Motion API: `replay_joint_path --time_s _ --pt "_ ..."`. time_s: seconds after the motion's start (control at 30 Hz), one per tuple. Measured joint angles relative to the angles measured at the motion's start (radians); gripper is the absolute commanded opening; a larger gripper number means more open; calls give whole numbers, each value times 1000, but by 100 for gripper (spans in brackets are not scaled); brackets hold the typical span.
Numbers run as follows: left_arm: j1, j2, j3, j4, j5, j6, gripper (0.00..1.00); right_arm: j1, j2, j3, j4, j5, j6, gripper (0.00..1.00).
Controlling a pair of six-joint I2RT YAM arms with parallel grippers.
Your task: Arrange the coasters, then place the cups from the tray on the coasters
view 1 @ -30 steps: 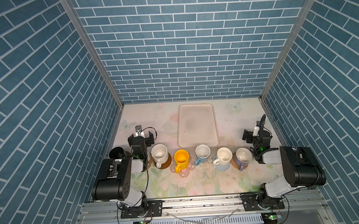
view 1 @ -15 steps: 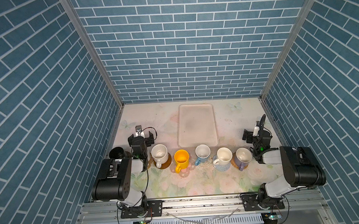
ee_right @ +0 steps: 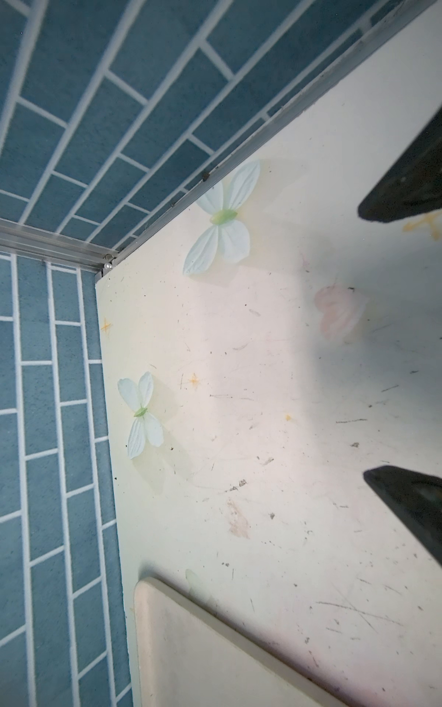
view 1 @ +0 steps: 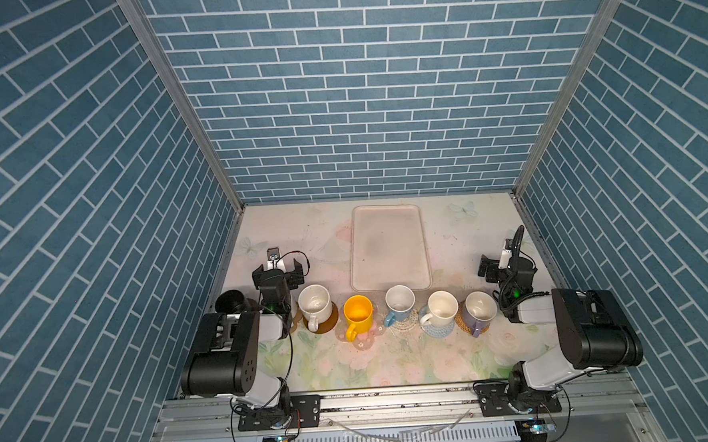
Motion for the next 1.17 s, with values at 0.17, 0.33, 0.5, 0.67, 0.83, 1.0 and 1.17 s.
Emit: replay_joint_path --time_s 0.17,0.33,0.5,0.67,0.83,1.0,1.17 --pt "0 0 0 0 0 0 99 0 0 0 0 -7 -1 99" --pt "0 0 0 0 0 0 99 0 0 0 0 -10 -2 99" --pt "0 0 0 0 0 0 99 0 0 0 0 -11 -2 99" --pt "0 0 0 0 0 0 99 0 0 0 -1 -11 -2 99" --pt "0 0 0 0 0 0 99 0 0 0 -1 -11 -2 99" --pt "0 0 0 0 0 0 99 0 0 0 -2 -11 -2 99" --pt "0 0 0 0 0 0 99 0 0 0 -9 -15 -2 99"
